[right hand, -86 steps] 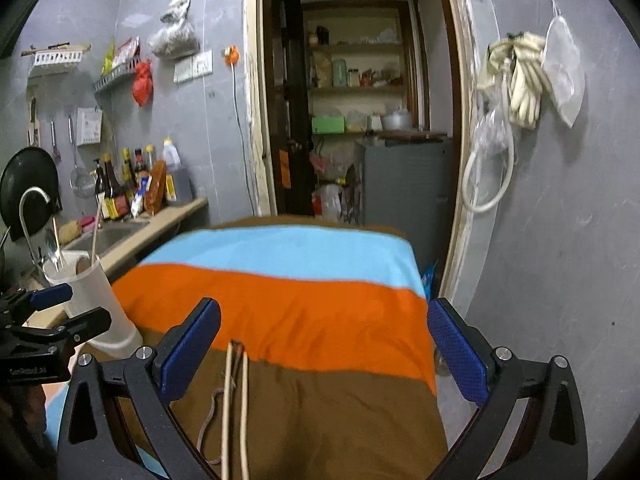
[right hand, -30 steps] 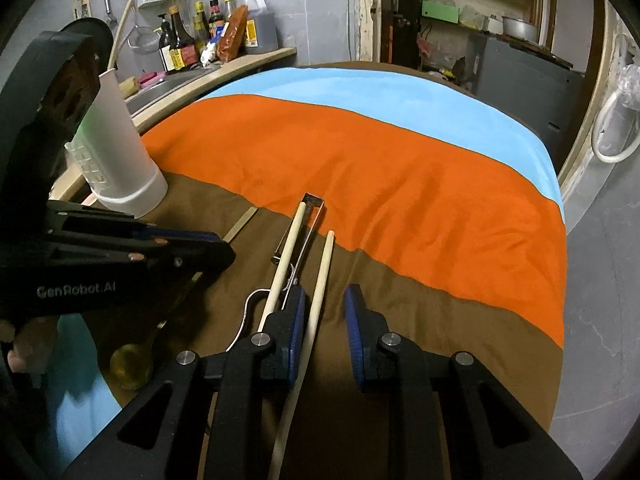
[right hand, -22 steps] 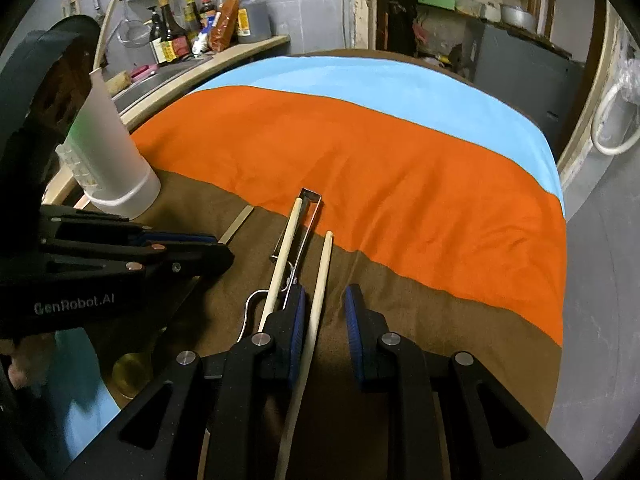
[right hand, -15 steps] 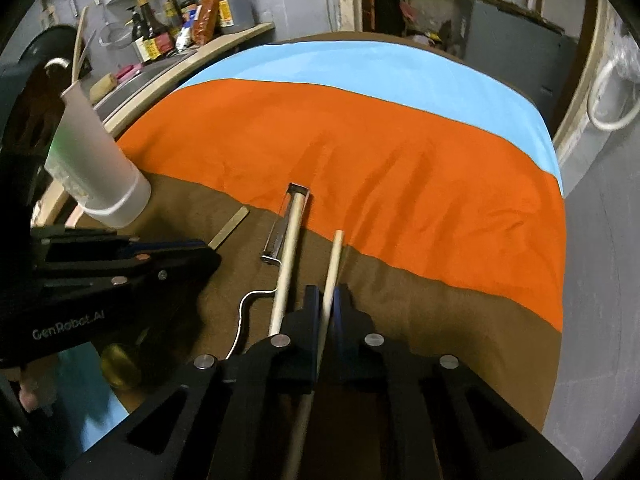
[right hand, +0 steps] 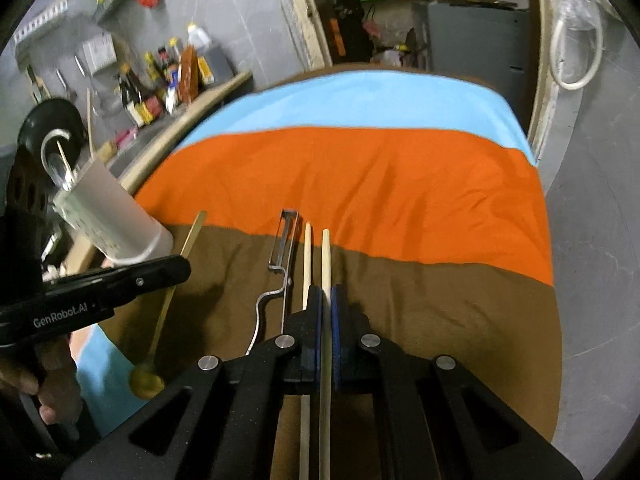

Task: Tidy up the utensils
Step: 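Lift both held utensils and carry them over the white caddy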

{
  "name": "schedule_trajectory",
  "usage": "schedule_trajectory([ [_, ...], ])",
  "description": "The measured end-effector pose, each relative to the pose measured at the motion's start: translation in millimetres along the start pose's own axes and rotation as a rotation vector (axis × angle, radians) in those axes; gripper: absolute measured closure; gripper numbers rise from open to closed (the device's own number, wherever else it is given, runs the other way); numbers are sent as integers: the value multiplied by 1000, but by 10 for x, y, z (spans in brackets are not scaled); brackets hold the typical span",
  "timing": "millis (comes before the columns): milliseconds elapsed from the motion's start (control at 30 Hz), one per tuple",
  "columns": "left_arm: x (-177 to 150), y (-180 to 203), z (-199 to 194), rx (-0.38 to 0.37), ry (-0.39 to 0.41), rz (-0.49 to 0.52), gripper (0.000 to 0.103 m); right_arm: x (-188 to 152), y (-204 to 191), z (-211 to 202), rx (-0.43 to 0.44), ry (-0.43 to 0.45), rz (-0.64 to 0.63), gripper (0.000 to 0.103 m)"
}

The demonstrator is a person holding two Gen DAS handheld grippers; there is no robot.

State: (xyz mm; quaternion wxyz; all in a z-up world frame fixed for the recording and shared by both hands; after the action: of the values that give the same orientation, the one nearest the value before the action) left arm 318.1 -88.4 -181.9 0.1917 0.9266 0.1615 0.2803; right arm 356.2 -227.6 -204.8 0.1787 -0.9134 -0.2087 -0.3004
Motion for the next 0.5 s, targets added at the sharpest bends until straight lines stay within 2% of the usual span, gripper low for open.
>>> schedule_trajectory([
  [133, 9, -4, -149, -24, 53, 0, 100, 13, 28, -148, 5, 72, 15, 99],
  [500, 106, -31, -491, -69, 165, 6, 100, 216, -67, -614, 84, 392, 113, 99],
])
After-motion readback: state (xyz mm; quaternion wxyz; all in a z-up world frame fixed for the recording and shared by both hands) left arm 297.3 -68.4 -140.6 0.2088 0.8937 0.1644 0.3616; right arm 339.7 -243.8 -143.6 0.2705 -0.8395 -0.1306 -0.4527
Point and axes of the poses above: each gripper's, at about its wrist camera, not at the fingertips, and z roughly the way its jaws point, y to its right, x to its top, the point moved 5 cm from there along z, roughly the way its jaws point, and after that the axes turned 7 degrees about -z, right-handed, at the moved point
